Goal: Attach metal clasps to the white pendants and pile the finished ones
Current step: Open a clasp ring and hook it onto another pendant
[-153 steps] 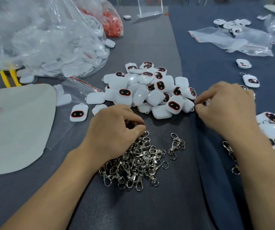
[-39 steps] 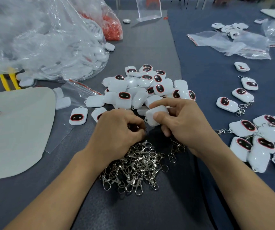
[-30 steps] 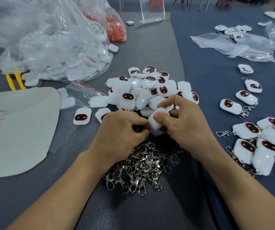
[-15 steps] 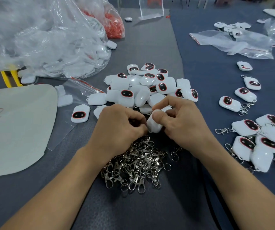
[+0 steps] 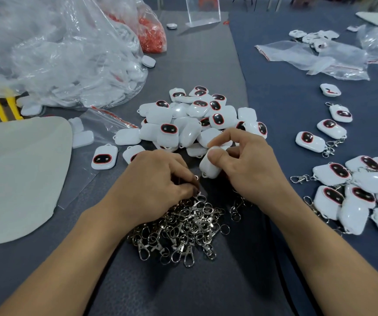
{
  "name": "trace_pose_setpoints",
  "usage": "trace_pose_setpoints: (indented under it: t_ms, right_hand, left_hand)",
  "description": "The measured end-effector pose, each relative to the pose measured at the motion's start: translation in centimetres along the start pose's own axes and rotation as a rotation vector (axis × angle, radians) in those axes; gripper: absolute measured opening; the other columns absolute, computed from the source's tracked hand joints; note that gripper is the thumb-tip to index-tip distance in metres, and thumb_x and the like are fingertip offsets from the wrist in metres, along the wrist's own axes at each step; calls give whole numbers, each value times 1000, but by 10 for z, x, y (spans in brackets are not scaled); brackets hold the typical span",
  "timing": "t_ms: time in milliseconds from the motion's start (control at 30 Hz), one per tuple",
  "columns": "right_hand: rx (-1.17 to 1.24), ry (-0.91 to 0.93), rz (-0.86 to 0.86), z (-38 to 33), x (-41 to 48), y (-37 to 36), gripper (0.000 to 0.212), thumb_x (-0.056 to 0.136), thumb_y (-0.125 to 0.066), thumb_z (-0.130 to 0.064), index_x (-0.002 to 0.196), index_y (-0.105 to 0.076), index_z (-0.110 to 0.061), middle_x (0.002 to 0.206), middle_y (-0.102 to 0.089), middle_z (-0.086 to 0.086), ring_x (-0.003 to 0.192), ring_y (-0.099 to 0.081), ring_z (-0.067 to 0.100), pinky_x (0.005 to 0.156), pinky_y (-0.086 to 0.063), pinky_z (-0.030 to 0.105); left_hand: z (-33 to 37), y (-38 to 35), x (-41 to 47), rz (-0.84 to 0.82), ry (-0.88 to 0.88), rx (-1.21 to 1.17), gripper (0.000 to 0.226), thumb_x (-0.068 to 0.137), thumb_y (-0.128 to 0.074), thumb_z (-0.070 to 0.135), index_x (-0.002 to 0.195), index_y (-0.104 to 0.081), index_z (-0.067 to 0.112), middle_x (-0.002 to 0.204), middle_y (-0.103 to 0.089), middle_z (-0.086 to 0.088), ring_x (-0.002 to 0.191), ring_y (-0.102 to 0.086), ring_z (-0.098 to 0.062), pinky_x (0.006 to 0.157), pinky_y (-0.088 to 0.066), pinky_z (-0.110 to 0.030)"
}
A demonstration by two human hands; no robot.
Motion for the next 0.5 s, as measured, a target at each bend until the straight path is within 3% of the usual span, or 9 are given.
trace_pose_setpoints:
  t_ms: [133, 200, 333, 400, 500]
  right_hand:
    - [96, -31, 23, 1, 2, 3, 7, 90, -70, -22, 87, -69, -28, 54, -61, -6, 40, -45, 4, 45, -37, 21]
    - [207, -62, 2, 0, 1, 3, 7, 85, -67, -18, 83, -68, -24, 57, -62, -2, 40, -47, 8, 42, -37, 22]
    - [272, -71, -170, -9, -4, -8, 13, 72, -62, -17, 79, -72, -20, 53, -55, -1, 42, -39, 10, 40, -32, 17]
    - [170, -4, -186, -15, -8, -10, 23, 69, -62, -19, 83, -78, -25, 51, -51, 3, 46, -33, 13, 44, -28, 20]
    - [124, 84, -114, -24, -12, -7, 20, 74, -66, -14, 79, -80, -26, 51, -61, 6, 43, -40, 7, 44, -32, 17]
  left_hand:
    - [-4, 10, -4, 228, 73, -177, 20, 69, -88, 22, 75, -80, 40, 73, -72, 25, 68, -67, -3, 60, -45, -13]
    - [-9, 15, -5, 323, 130, -265, 21, 65, -90, 26, 75, -79, 42, 65, -71, 22, 60, -67, 1, 57, -48, -11]
    - [-19, 11, -3, 334, 224, -552, 19, 70, -89, 15, 77, -81, 32, 69, -76, 5, 66, -75, -14, 72, -63, -35]
    - [-18, 10, -2, 334, 224, -621, 19, 75, -85, 7, 80, -82, 26, 72, -77, 0, 66, -75, -16, 72, -62, -33]
    - [-14, 8, 0, 322, 206, -731, 21, 78, -80, -2, 81, -82, 19, 74, -78, -6, 63, -73, -19, 69, -62, -30]
Point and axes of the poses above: each hand's wrist, its own x-axis towards the middle knuckle, its own y-axis out of the back of the hand, z = x × y, the point moved 7 cm from there along x, towards the middle knuckle
